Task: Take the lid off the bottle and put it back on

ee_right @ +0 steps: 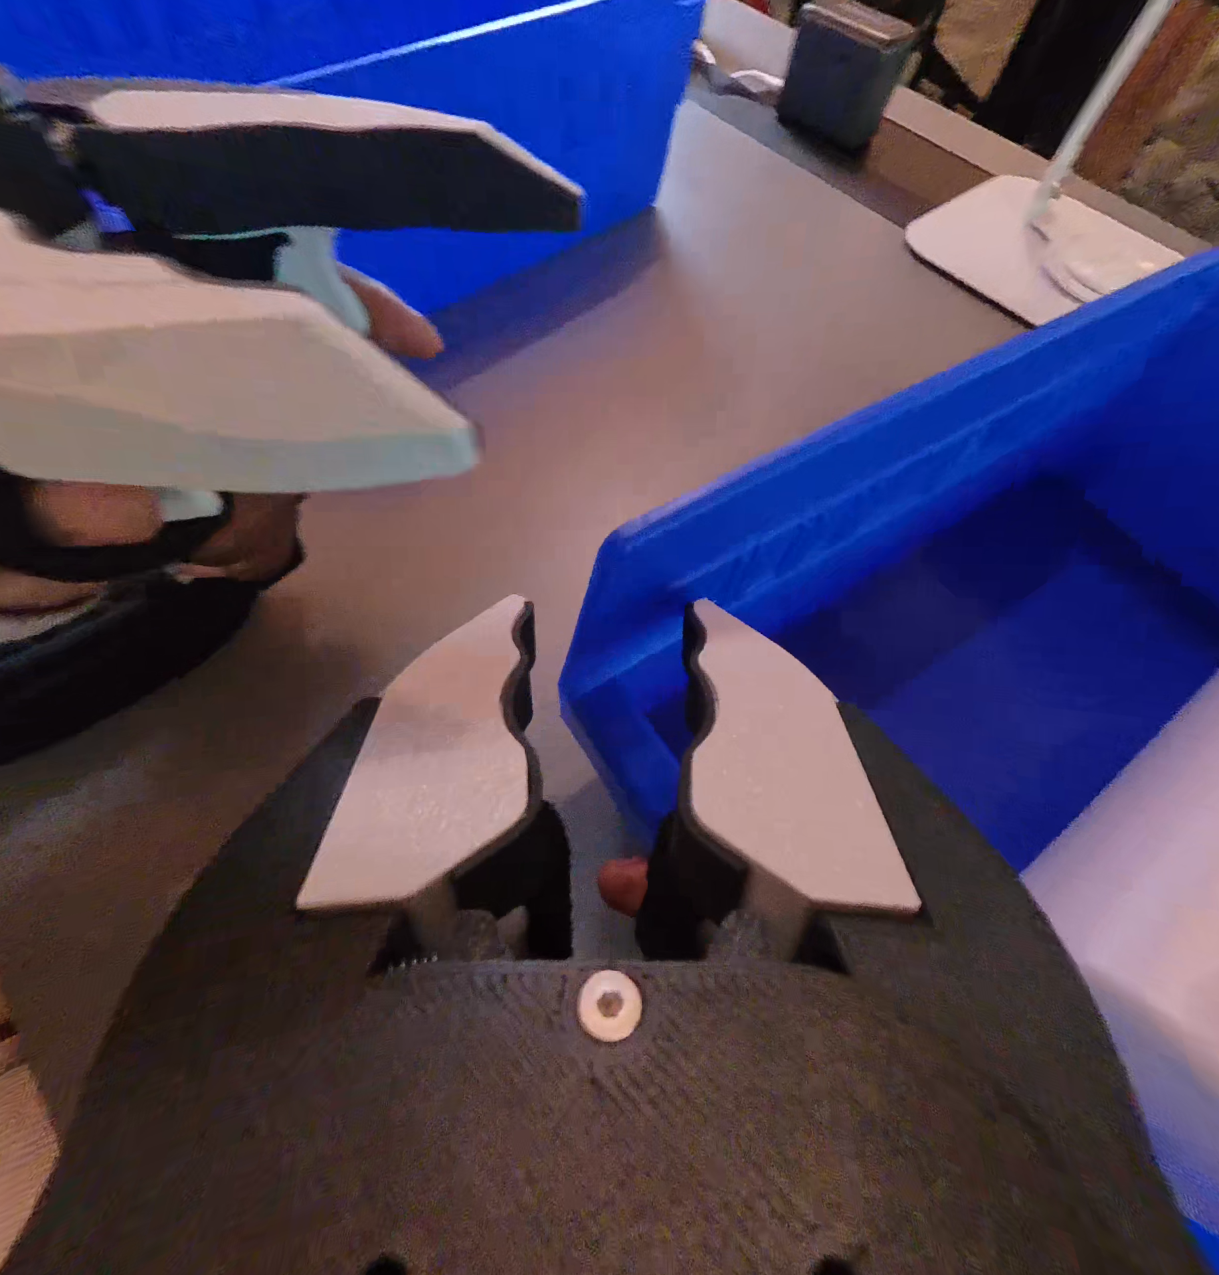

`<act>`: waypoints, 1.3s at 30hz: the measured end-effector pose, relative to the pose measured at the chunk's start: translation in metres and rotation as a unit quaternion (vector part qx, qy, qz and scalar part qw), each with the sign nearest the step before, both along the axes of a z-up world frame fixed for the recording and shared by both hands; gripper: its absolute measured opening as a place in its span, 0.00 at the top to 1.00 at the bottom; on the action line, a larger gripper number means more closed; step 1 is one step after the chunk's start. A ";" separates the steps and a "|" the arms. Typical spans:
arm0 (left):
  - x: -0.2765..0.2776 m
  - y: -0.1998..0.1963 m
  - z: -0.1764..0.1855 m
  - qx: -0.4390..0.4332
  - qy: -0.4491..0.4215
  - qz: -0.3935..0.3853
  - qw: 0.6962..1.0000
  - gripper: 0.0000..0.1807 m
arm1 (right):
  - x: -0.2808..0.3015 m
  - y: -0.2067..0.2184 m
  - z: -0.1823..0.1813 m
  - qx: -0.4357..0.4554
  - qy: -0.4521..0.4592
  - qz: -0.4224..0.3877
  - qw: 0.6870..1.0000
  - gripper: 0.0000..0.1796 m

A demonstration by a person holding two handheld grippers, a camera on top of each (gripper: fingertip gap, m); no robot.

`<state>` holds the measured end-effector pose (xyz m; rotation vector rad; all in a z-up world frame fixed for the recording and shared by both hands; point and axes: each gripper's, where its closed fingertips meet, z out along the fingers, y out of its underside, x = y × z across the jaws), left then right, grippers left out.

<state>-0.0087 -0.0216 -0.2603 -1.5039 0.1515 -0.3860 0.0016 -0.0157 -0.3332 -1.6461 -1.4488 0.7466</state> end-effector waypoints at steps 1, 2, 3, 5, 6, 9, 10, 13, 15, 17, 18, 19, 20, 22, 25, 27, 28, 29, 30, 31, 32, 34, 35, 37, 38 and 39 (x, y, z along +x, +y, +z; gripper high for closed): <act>-0.002 0.001 -0.003 -0.009 0.001 0.007 1.000 0.60 | -0.008 -0.015 -0.002 -0.008 0.000 0.034 0.999 0.75; -0.004 0.002 -0.006 -0.018 0.010 0.014 1.000 0.60 | -0.014 -0.030 -0.005 -0.019 -0.002 0.073 0.997 0.73; -0.005 0.004 -0.010 -0.030 0.027 0.026 0.999 0.60 | -0.016 -0.043 -0.005 -0.032 -0.002 0.106 0.994 0.72; -0.012 0.008 -0.023 -0.064 0.083 0.066 0.992 0.62 | -0.014 -0.046 0.005 -0.046 0.019 0.114 0.992 0.70; -0.016 0.010 -0.030 -0.082 0.114 0.087 0.986 0.66 | -0.009 -0.041 0.014 -0.045 0.037 0.104 0.993 0.70; -0.022 0.015 -0.050 -0.129 0.207 0.115 0.963 0.88 | 0.018 -0.019 0.052 -0.024 0.114 0.060 0.991 0.73; -0.022 0.015 -0.053 -0.137 0.230 0.118 0.956 0.92 | 0.030 -0.013 0.066 -0.012 0.146 0.047 0.988 0.74; -0.041 0.015 -0.055 -0.154 0.298 0.174 0.926 0.94 | 0.064 0.013 0.103 0.038 0.215 -0.009 0.976 0.75; -0.058 0.011 -0.054 -0.167 0.287 0.203 0.921 0.95 | 0.085 0.030 0.118 0.067 0.240 -0.045 0.967 0.76; -0.075 0.003 -0.053 -0.176 0.262 0.228 0.921 0.95 | 0.101 0.043 0.120 0.075 0.250 -0.072 0.963 0.77; -0.085 -0.003 -0.053 -0.178 0.265 0.248 0.915 0.94 | 0.107 0.049 0.120 0.071 0.253 -0.085 0.961 0.78; -0.093 -0.008 -0.052 -0.180 0.270 0.267 0.908 0.94 | 0.111 0.054 0.120 0.065 0.255 -0.095 0.960 0.78; -0.100 -0.014 -0.051 -0.182 0.276 0.282 0.901 0.93 | 0.114 0.057 0.120 0.059 0.259 -0.099 0.959 0.78; -0.111 -0.024 -0.052 -0.188 0.297 0.306 0.885 0.93 | 0.115 0.058 0.119 0.053 0.265 -0.097 0.958 0.78; -0.124 -0.033 -0.050 -0.195 0.323 0.334 0.864 0.93 | 0.113 0.059 0.116 0.060 0.256 -0.100 0.960 0.78; -0.135 -0.040 -0.049 -0.204 0.330 0.353 0.851 0.93 | 0.110 0.058 0.114 0.070 0.246 -0.098 0.962 0.79; -0.140 -0.043 -0.049 -0.207 0.333 0.360 0.847 0.93 | 0.109 0.057 0.113 0.075 0.241 -0.096 0.963 0.79; -0.144 -0.046 -0.049 -0.210 0.339 0.367 0.840 0.93 | 0.108 0.057 0.112 0.079 0.236 -0.095 0.964 0.79; -0.149 -0.050 -0.049 -0.214 0.346 0.374 0.833 0.92 | 0.108 0.057 0.112 0.083 0.232 -0.095 0.965 0.79; -0.153 -0.053 -0.049 -0.218 0.350 0.381 0.827 0.92 | 0.107 0.057 0.111 0.085 0.229 -0.095 0.965 0.79; -0.158 -0.056 -0.049 -0.221 0.351 0.387 0.823 0.92 | 0.107 0.058 0.110 0.085 0.228 -0.096 0.965 0.79; -0.169 -0.063 -0.049 -0.226 0.346 0.396 0.820 0.92 | 0.108 0.059 0.109 0.080 0.229 -0.098 0.965 0.78; -0.175 -0.067 -0.051 -0.230 0.340 0.399 0.820 0.92 | 0.108 0.059 0.109 0.078 0.231 -0.098 0.965 0.79; -0.186 -0.075 -0.052 -0.235 0.334 0.407 0.817 0.92 | 0.109 0.060 0.110 0.076 0.234 -0.099 0.964 0.79; -0.190 -0.079 -0.052 -0.236 0.330 0.410 0.817 0.92 | 0.109 0.060 0.110 0.077 0.234 -0.099 0.964 0.79; -0.195 -0.083 -0.052 -0.237 0.327 0.414 0.816 0.91 | 0.109 0.061 0.110 0.077 0.234 -0.099 0.964 0.79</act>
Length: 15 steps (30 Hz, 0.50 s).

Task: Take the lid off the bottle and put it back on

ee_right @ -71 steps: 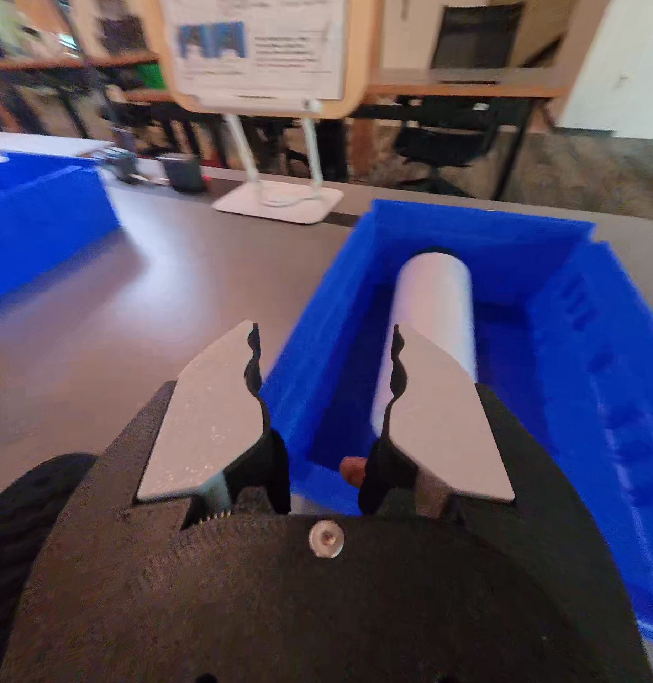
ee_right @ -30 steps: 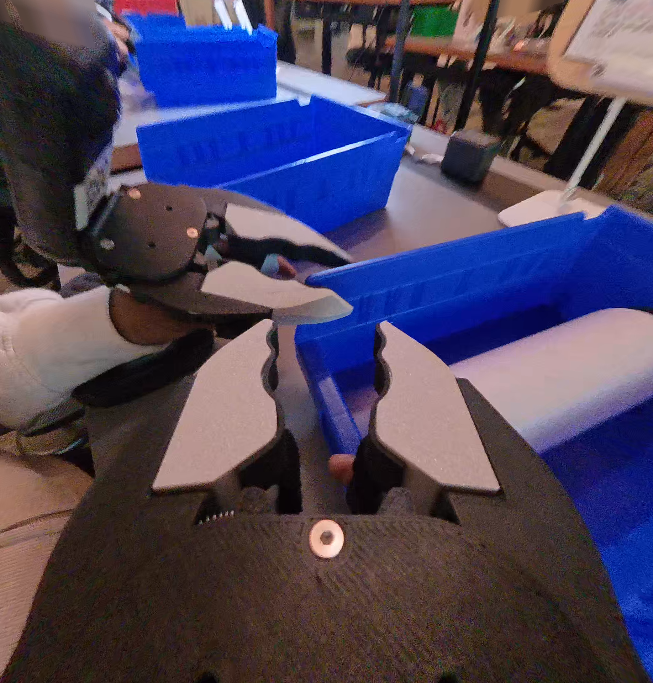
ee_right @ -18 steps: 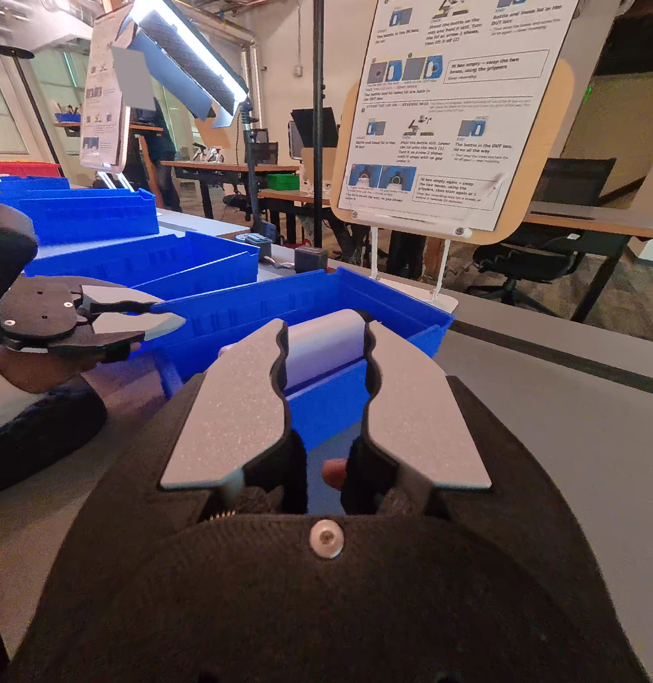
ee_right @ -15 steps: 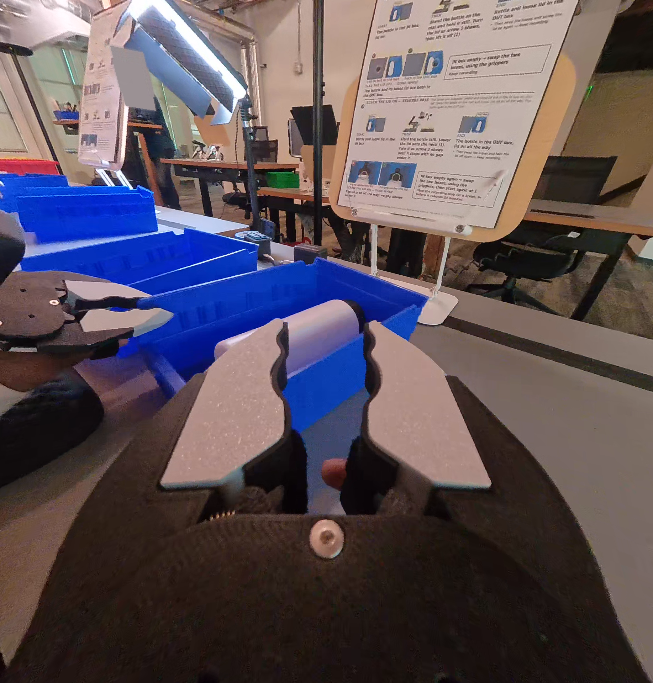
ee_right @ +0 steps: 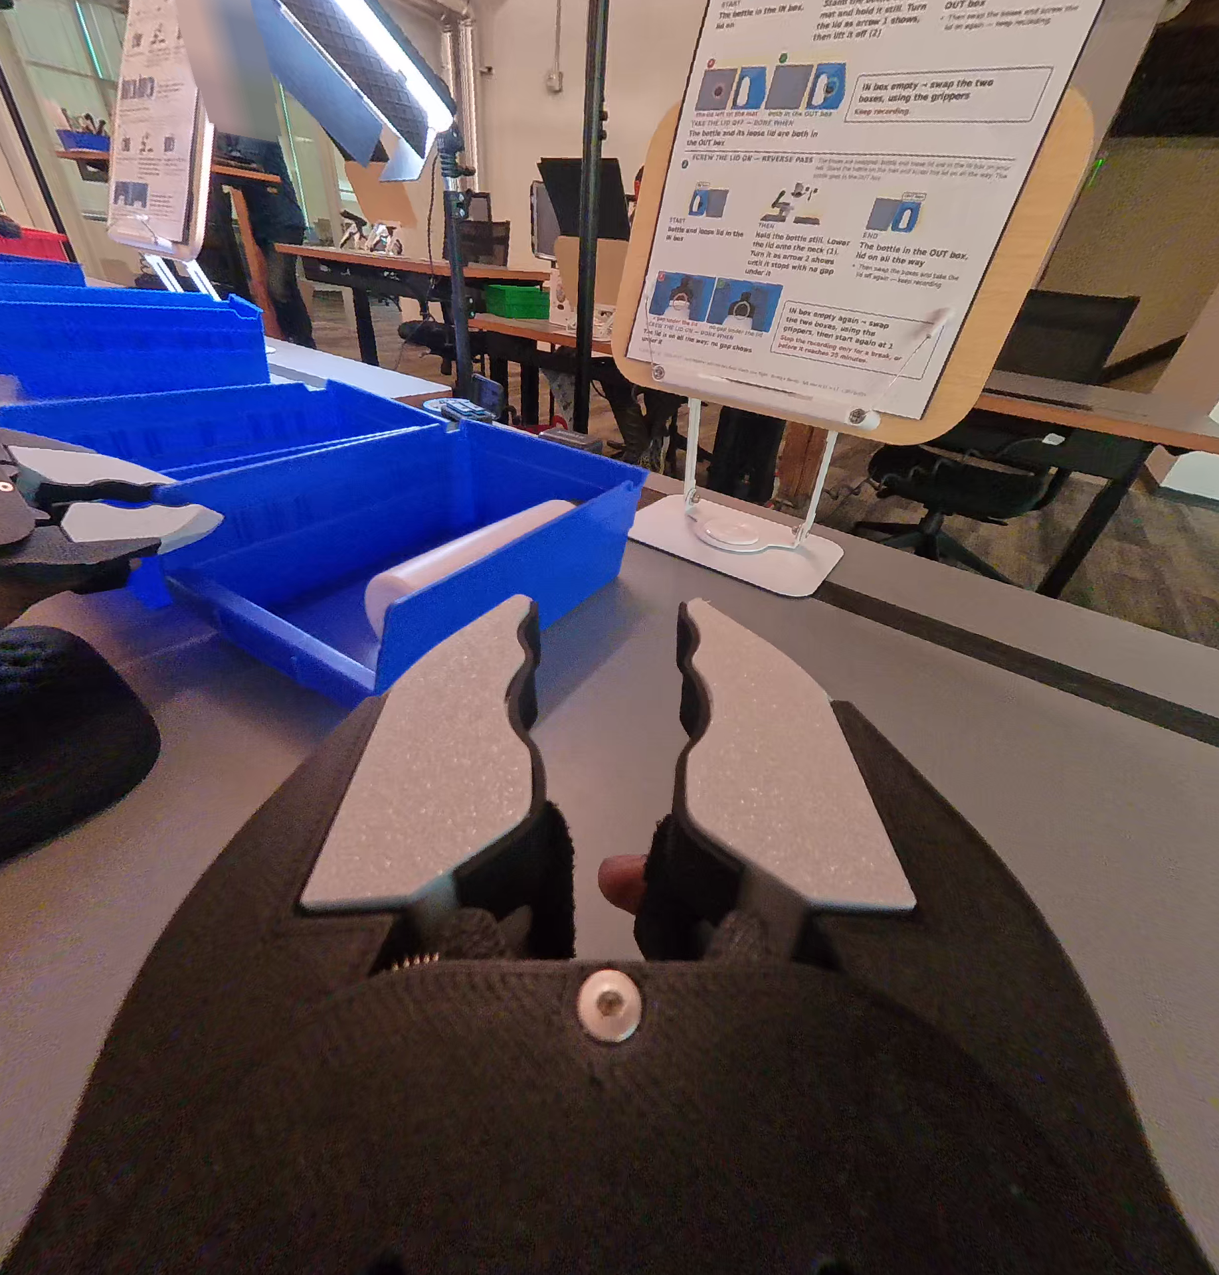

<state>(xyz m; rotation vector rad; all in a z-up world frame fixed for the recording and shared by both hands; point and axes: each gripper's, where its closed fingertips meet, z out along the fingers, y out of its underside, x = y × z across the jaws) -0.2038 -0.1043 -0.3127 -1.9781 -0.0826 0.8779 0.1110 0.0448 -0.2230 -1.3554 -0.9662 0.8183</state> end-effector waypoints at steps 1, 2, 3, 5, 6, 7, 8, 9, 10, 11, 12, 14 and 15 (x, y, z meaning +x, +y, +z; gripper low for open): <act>-0.005 -0.004 0.000 0.002 -0.002 0.005 1.000 0.91 | 0.000 0.000 -0.001 0.000 -0.001 0.000 1.000 0.79; -0.009 -0.007 0.000 0.007 -0.005 0.009 1.000 0.91 | -0.001 0.000 -0.002 0.000 -0.003 0.001 1.000 0.79; -0.012 -0.009 0.000 0.011 -0.009 0.013 1.000 0.91 | -0.002 0.000 -0.003 -0.001 -0.005 0.001 1.000 0.79; -0.017 -0.013 0.000 0.014 -0.009 0.017 1.000 0.90 | -0.004 0.000 -0.005 -0.003 -0.010 0.003 1.000 0.79; -0.016 -0.014 0.000 0.011 -0.003 0.006 1.000 0.90 | -0.004 0.000 -0.007 -0.003 -0.012 0.004 1.000 0.79; -0.013 -0.014 0.000 0.005 0.008 -0.016 1.000 0.90 | -0.005 0.001 -0.007 -0.002 -0.015 0.004 1.000 0.79; -0.006 -0.015 -0.001 -0.005 0.020 -0.050 0.999 0.89 | -0.005 0.001 -0.008 -0.001 -0.018 0.003 1.000 0.79; 0.003 -0.017 -0.004 -0.017 0.018 -0.088 0.996 0.77 | -0.005 0.002 -0.008 0.000 -0.020 0.002 1.000 0.79; 0.013 -0.023 -0.007 -0.028 0.010 -0.128 0.991 0.68 | -0.004 0.003 -0.008 0.001 -0.020 0.000 1.000 0.79; 0.020 -0.031 -0.005 -0.029 0.004 -0.159 0.987 0.66 | -0.002 0.004 -0.007 0.001 -0.020 -0.003 1.000 0.79; 0.025 -0.040 0.001 -0.017 -0.001 -0.187 0.982 0.64 | -0.001 0.006 -0.007 0.000 -0.018 -0.004 1.000 0.79; 0.027 -0.062 0.025 0.027 -0.006 -0.239 0.971 0.64 | 0.000 0.008 -0.009 -0.006 -0.014 -0.004 1.000 0.79; 0.021 -0.073 0.039 0.047 -0.002 -0.254 0.966 0.64 | 0.000 0.008 -0.010 -0.011 -0.012 -0.002 1.000 0.79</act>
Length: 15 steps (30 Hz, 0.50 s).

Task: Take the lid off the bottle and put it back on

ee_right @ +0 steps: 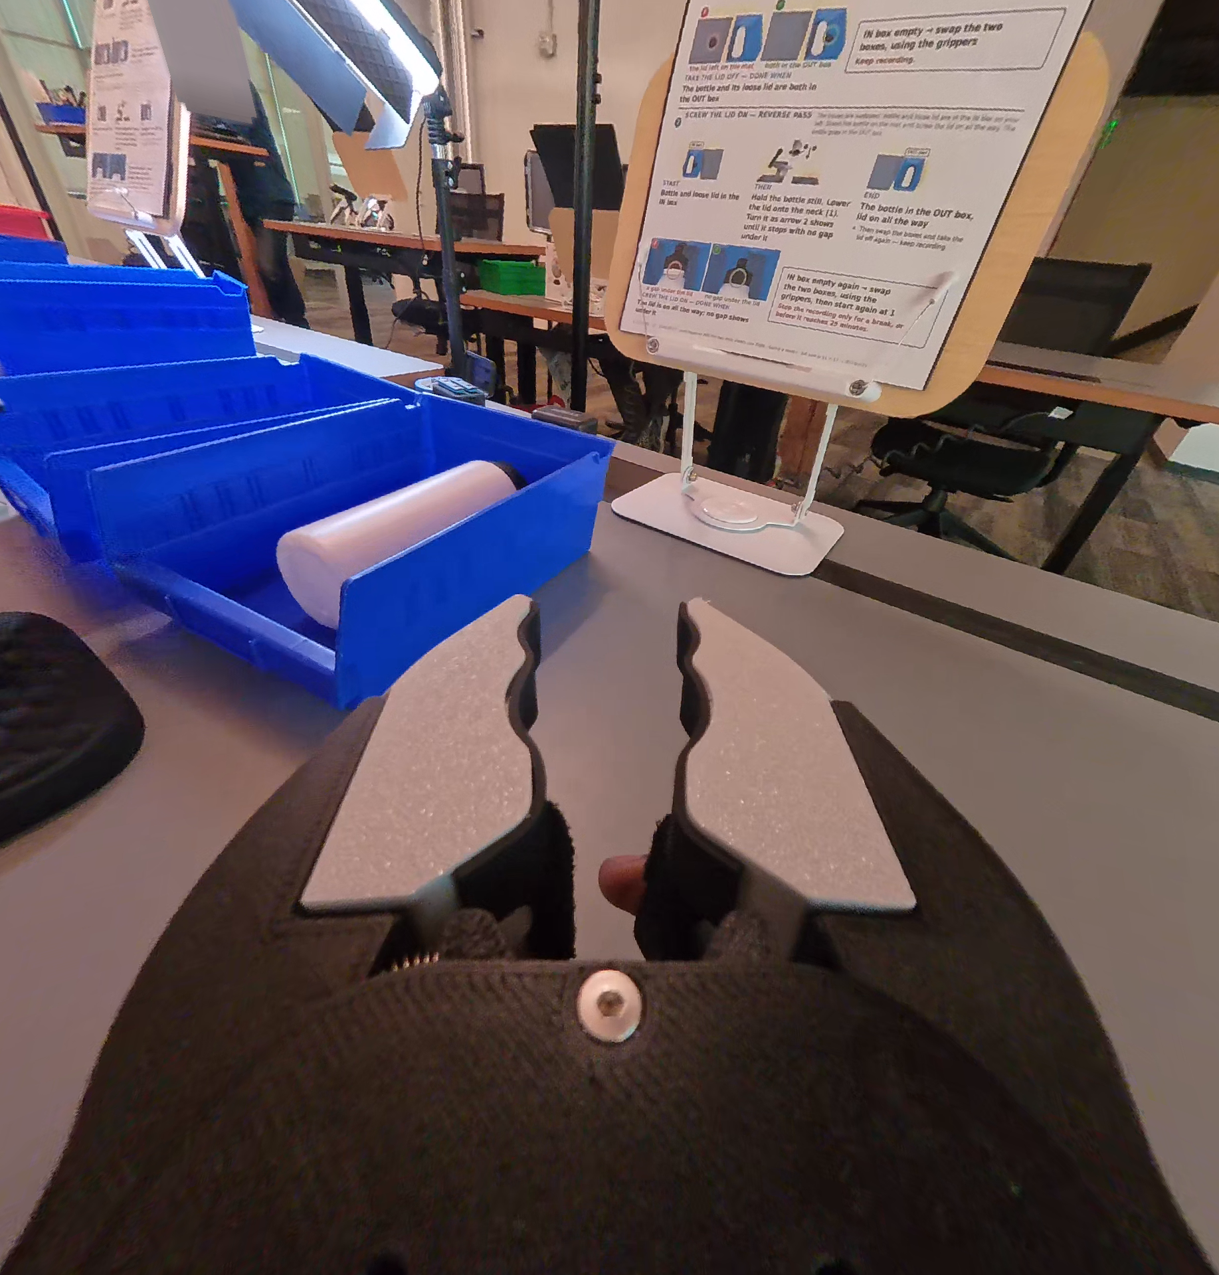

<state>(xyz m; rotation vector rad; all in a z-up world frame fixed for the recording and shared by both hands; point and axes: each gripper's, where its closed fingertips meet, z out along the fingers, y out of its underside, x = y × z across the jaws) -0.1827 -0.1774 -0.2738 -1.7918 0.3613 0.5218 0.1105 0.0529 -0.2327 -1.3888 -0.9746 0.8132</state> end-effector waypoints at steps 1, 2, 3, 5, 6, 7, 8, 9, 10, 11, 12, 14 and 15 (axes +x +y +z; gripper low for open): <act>-0.008 -0.010 0.010 0.008 0.008 -0.015 1.000 0.64 | -0.001 0.000 -0.001 -0.005 0.002 0.003 1.000 0.79; -0.019 -0.019 0.014 -0.001 0.020 -0.026 0.999 0.64 | -0.002 -0.001 -0.002 -0.007 0.003 0.006 1.000 0.79; -0.030 -0.027 0.009 -0.035 0.033 -0.040 0.998 0.64 | -0.003 -0.002 -0.002 -0.008 0.004 0.010 1.000 0.79; -0.051 -0.038 -0.016 -0.133 0.053 -0.068 0.987 0.64 | -0.007 -0.005 -0.002 -0.003 0.000 0.014 1.000 0.79; -0.062 -0.041 -0.027 -0.173 0.070 -0.077 0.979 0.64 | -0.009 -0.007 -0.003 0.000 -0.005 0.017 1.000 0.79; -0.072 -0.043 -0.037 -0.207 0.090 -0.085 0.970 0.64 | -0.010 -0.008 -0.003 0.004 -0.011 0.019 1.000 0.79; -0.082 -0.043 -0.045 -0.233 0.109 -0.089 0.962 0.64 | -0.011 -0.009 -0.004 0.009 -0.018 0.019 1.000 0.79; -0.092 -0.041 -0.051 -0.252 0.125 -0.091 0.955 0.64 | -0.012 -0.009 -0.004 0.015 -0.023 0.018 0.999 0.79; -0.098 -0.040 -0.059 -0.274 0.135 -0.100 0.947 0.63 | -0.012 -0.010 -0.004 0.018 -0.027 0.017 0.999 0.79; -0.103 -0.039 -0.068 -0.302 0.137 -0.111 0.937 0.63 | -0.012 -0.010 -0.004 0.021 -0.029 0.017 0.999 0.79; -0.105 -0.042 -0.080 -0.337 0.131 -0.124 0.924 0.62 | -0.012 -0.010 -0.004 0.021 -0.029 0.018 0.999 0.79; -0.110 -0.050 -0.103 -0.417 0.112 -0.135 0.892 0.65 | -0.013 -0.010 -0.004 0.020 -0.029 0.019 0.999 0.79; -0.114 -0.048 -0.107 -0.426 0.110 -0.130 0.889 0.72 | -0.013 -0.010 -0.005 0.020 -0.030 0.019 0.999 0.79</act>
